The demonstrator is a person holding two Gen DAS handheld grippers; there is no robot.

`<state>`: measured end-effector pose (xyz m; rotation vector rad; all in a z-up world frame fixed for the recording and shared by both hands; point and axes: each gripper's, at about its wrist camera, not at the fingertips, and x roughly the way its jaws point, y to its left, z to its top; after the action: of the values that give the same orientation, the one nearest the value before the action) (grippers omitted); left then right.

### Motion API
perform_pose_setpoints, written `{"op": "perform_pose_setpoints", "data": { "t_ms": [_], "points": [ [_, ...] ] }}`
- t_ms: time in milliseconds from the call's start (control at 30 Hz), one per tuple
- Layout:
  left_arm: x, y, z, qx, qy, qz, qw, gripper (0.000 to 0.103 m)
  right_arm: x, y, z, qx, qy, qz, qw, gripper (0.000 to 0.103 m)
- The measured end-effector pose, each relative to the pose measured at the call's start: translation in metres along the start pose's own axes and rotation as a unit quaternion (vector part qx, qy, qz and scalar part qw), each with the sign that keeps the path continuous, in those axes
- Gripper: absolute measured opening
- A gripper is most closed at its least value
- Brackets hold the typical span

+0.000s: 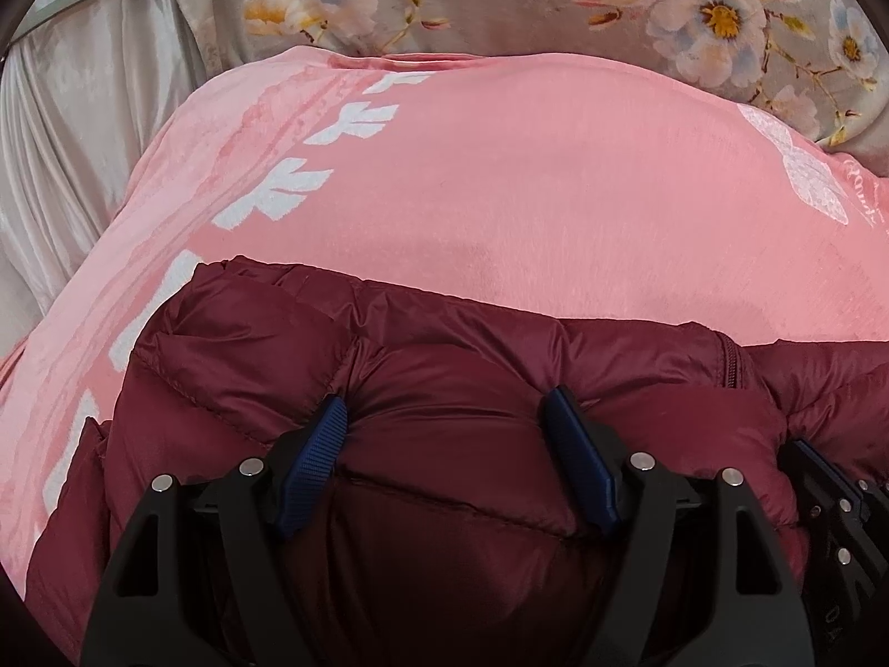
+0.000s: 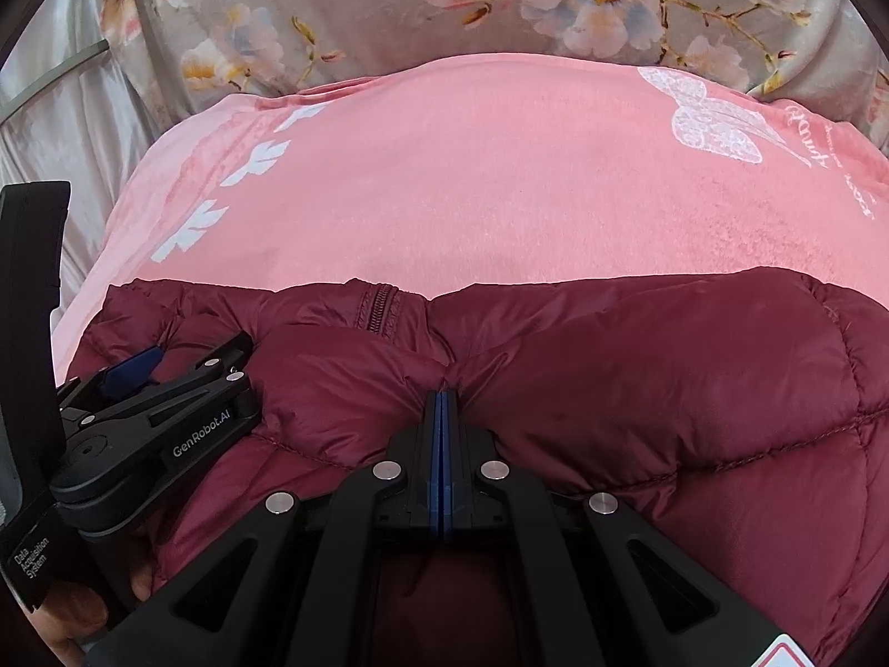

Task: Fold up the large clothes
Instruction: 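Grasp the jacket hem with both tools side by side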

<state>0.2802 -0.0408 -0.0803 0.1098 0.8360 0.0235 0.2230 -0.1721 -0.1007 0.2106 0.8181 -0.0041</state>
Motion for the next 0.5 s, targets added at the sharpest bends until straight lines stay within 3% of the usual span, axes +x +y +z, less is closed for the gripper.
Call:
{"op": "perform_pose_setpoints", "data": {
  "t_ms": [133,167,267,367,500],
  "points": [
    [-0.007,0.006,0.001,-0.013,0.000,-0.019,0.9997,0.072,-0.023,-0.006,-0.002,0.020,-0.024,-0.011,0.999,0.000],
    [-0.014,0.010,0.000,-0.019,-0.001,-0.026,0.9995,0.072,-0.039,-0.004,-0.007,0.024,-0.035,-0.003,0.999,0.008],
    [-0.053,0.024,-0.017,-0.031,-0.014,-0.057,0.9978,0.072,-0.081,0.012,-0.030,0.002,-0.060,0.017,0.998,0.009],
    [-0.071,0.029,-0.039,-0.025,-0.018,-0.047,0.9984,0.072,-0.097,0.030,-0.056,-0.027,-0.066,0.017,0.997,0.009],
    [-0.073,0.031,-0.061,-0.022,-0.018,-0.045,0.9986,0.073,-0.089,0.034,-0.076,-0.032,-0.054,0.004,0.998,0.009]
  ]
}}
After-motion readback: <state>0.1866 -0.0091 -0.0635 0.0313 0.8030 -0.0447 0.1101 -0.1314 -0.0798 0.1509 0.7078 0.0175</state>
